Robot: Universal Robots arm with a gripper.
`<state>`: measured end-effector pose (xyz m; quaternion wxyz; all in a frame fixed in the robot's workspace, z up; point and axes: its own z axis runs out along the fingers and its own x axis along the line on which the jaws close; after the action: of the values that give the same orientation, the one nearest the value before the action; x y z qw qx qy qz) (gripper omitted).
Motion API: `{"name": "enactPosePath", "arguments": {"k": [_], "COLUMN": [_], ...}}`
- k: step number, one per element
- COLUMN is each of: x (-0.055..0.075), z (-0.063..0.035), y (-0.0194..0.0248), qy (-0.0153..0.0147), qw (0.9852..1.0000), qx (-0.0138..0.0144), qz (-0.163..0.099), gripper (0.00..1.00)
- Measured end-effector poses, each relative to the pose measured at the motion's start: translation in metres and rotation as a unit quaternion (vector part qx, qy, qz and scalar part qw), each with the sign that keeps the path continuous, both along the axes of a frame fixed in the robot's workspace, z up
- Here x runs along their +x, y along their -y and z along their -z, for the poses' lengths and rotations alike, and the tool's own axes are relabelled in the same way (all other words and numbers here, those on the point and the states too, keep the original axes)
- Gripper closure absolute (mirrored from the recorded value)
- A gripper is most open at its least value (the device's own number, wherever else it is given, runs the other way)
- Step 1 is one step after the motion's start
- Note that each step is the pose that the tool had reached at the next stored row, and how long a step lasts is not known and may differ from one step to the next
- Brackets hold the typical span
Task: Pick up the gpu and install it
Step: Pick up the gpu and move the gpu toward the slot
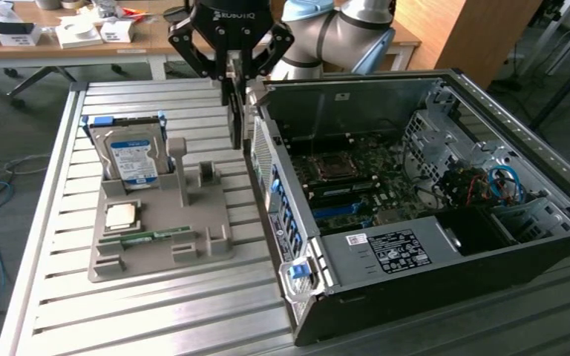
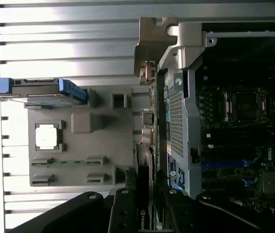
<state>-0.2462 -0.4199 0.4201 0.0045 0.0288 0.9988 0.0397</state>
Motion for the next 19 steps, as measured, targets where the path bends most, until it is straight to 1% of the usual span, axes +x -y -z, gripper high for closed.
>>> {"name": "enactPosePath", "arguments": {"k": [2, 4, 12, 14, 19], "x": [0.004, 0.008, 0.027, 0.03, 0.03], "z": [-0.0017, -0.0034, -0.007, -0.0071, -0.0071], "y": [0.0, 0.0, -0.0001, 0.0, -0.0001], "qy": [-0.0009, -0.0024, -0.0123, -0.013, -0.013], "qw": [1.0, 1.0, 0.9999, 0.9999, 0.9999], "qx": [0.0, 0.0001, 0.0001, 0.0, 0.0003], "qz": [0.0, 0.0, 0.0, 0.0, 0.0], "gripper": [0.74, 0.74, 0.74, 0.74, 0.74]}}
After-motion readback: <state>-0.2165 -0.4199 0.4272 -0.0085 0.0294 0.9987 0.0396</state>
